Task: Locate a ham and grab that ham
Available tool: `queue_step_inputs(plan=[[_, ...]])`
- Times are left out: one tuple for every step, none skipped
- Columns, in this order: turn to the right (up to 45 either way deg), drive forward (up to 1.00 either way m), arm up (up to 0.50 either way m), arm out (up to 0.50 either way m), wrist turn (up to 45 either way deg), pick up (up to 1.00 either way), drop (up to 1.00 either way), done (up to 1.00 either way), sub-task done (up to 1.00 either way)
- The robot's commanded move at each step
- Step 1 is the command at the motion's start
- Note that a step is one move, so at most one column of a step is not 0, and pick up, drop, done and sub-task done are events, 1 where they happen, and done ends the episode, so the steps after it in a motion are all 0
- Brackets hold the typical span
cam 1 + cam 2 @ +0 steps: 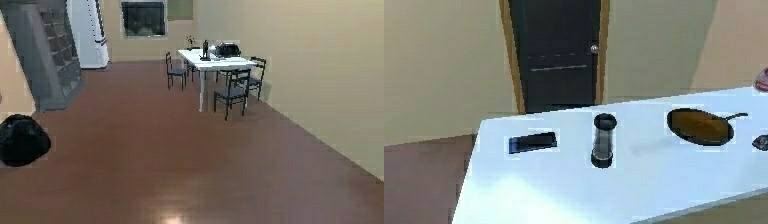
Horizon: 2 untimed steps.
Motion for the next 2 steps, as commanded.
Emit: queue_step_inputs(plan=[[-6.0, 0.0, 0.0, 0.0, 0.0, 0.0, 0.0, 0.0, 0.0], [-3.0, 0.0, 0.0, 0.0, 0.0, 0.0, 0.0, 0.0, 0.0]])
